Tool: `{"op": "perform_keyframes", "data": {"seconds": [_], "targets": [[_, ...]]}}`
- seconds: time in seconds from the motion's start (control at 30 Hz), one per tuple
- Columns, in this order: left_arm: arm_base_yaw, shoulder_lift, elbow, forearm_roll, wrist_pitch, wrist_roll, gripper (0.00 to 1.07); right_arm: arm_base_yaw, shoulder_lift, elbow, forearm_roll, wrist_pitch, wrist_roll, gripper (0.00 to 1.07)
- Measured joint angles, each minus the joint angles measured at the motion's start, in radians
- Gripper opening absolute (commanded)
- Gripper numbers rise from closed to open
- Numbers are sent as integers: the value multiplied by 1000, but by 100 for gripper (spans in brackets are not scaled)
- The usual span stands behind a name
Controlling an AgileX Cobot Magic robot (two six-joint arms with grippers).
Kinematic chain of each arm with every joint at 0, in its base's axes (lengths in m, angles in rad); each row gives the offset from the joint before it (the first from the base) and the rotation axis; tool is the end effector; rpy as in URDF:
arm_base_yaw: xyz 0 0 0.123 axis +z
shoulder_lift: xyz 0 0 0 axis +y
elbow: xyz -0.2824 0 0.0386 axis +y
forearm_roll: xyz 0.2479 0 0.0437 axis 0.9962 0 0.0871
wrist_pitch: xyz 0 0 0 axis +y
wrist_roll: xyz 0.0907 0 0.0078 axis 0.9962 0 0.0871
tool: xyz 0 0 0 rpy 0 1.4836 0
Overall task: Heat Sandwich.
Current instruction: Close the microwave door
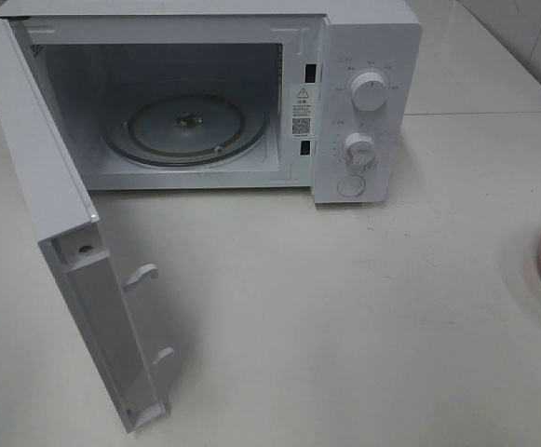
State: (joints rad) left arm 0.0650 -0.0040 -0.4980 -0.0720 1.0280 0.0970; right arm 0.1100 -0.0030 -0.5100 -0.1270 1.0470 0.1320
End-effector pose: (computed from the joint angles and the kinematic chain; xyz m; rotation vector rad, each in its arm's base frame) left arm -0.0036 -0.0059 0.2794 0.0341 2.0073 0.0178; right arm -0.0052 -0.0106 0.2816 0.0279 2.0110 0.0030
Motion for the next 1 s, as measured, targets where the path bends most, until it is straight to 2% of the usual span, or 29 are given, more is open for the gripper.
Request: {"op": "perform_keyframes", "data": {"seconds": [1.0], "targets": [[0, 0, 0, 0, 0, 0, 101, 0, 0, 0, 0, 0, 0, 76]]}}
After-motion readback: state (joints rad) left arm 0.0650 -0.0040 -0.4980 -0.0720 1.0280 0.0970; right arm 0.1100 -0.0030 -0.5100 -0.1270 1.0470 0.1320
